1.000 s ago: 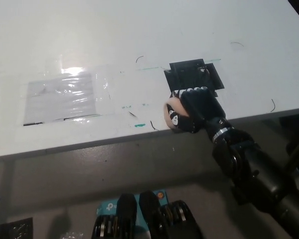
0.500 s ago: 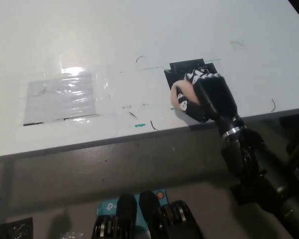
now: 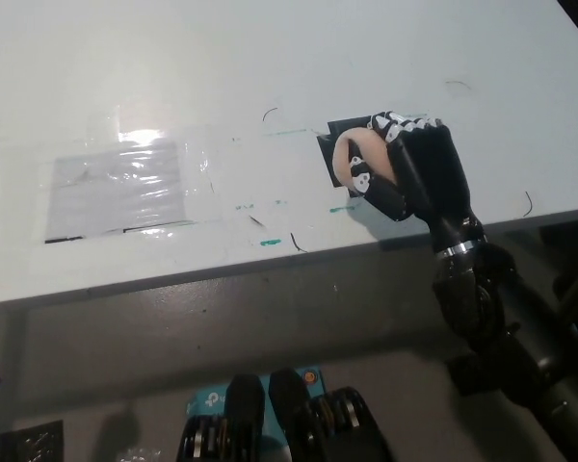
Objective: The robot uses its right hand to grab and squeeze a pink dumpling toy kept on the black mask on the desk
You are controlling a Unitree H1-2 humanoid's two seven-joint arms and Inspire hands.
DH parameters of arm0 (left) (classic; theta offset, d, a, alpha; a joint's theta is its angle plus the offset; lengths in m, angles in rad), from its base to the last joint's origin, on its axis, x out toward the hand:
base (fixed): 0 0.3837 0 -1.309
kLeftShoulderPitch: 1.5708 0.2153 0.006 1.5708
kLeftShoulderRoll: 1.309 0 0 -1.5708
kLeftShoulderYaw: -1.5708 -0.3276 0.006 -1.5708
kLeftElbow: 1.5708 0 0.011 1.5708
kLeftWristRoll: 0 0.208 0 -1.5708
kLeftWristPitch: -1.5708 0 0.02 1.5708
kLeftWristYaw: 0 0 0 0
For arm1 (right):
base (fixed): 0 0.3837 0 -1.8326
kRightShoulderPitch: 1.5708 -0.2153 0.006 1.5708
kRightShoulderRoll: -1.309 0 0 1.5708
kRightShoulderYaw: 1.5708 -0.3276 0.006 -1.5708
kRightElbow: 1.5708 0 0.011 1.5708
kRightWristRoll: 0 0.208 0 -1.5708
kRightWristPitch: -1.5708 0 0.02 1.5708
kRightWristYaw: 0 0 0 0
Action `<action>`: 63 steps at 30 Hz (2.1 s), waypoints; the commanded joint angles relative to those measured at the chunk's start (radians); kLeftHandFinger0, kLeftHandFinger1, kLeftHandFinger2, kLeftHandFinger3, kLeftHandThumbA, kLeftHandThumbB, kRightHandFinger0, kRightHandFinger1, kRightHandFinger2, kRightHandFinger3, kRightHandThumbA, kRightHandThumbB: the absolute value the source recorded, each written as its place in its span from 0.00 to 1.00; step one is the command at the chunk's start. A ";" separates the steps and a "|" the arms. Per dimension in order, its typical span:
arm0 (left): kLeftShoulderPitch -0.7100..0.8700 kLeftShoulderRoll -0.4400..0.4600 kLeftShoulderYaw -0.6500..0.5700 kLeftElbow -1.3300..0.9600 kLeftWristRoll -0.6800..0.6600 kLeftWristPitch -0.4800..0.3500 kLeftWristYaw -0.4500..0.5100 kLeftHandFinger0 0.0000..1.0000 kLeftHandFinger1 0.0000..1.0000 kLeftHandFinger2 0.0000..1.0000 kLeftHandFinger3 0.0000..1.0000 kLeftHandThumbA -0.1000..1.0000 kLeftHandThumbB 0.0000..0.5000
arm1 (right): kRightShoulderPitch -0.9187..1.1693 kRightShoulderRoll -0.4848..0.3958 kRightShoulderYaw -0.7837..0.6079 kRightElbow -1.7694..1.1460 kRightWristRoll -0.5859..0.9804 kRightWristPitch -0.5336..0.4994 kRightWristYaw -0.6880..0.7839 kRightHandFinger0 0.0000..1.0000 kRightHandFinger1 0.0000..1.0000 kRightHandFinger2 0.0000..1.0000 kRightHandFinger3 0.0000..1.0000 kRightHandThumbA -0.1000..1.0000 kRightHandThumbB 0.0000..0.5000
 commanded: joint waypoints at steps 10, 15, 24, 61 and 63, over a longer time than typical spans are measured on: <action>-0.016 0.041 0.002 -0.043 0.001 -0.004 -0.006 0.00 0.00 0.08 0.11 1.00 1.00 | -0.048 0.001 0.014 -0.007 -0.072 0.276 0.279 1.00 1.00 1.00 1.00 0.45 0.26; -0.019 0.043 0.002 -0.045 0.003 -0.001 -0.002 0.00 0.00 0.08 0.10 1.00 1.00 | -0.057 0.003 0.031 0.036 -0.108 0.285 0.230 1.00 1.00 1.00 1.00 0.29 0.29; -0.020 0.043 0.001 -0.029 0.005 -0.011 -0.007 0.00 0.01 0.08 0.09 1.00 1.00 | -0.044 0.010 0.030 0.052 -0.111 0.318 0.211 1.00 1.00 1.00 1.00 0.33 0.42; 0.007 0.037 0.008 -0.023 0.007 -0.015 -0.008 0.00 0.00 0.07 0.09 1.00 1.00 | 0.441 0.028 -0.480 -0.596 0.449 0.316 0.460 0.48 0.58 0.72 0.94 0.00 0.27; 0.009 0.036 0.008 -0.027 0.007 -0.013 -0.008 0.00 0.00 0.06 0.09 1.00 1.00 | 0.475 0.051 -0.528 -0.563 0.472 0.322 0.441 0.40 0.55 0.73 0.97 0.00 0.25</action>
